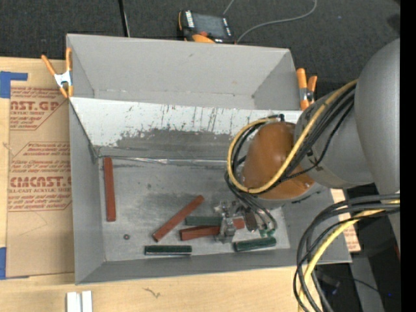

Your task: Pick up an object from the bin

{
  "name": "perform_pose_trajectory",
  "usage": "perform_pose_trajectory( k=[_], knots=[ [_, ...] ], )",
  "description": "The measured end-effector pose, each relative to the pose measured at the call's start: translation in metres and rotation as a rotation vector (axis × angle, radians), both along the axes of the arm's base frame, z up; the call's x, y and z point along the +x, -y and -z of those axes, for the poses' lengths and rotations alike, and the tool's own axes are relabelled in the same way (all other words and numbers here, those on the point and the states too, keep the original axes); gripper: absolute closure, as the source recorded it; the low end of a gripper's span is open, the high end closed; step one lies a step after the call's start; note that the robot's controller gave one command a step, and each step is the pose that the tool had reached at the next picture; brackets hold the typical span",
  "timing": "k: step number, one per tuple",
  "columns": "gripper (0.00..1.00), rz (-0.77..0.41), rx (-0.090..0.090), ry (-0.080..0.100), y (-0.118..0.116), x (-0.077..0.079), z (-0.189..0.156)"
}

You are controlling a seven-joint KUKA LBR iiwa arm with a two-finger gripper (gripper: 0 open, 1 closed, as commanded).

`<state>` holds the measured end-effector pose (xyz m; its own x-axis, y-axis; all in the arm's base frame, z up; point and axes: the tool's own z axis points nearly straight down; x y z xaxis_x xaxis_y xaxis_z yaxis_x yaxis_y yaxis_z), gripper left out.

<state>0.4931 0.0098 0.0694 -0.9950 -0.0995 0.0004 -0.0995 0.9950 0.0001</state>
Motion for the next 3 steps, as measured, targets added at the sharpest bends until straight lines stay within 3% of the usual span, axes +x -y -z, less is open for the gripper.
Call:
perform_pose_trajectory(
  k=[1,2,3],
  knots=[
    [1.00,-0.254,0.000,0.000,-0.005,-0.015,0.000],
    [1.00,-0.326,0.001,0.013,-0.054,0.040,-0.134],
    [0.00,-0.325,0.001,0.003,-0.053,0.037,-0.129]
  ],
)
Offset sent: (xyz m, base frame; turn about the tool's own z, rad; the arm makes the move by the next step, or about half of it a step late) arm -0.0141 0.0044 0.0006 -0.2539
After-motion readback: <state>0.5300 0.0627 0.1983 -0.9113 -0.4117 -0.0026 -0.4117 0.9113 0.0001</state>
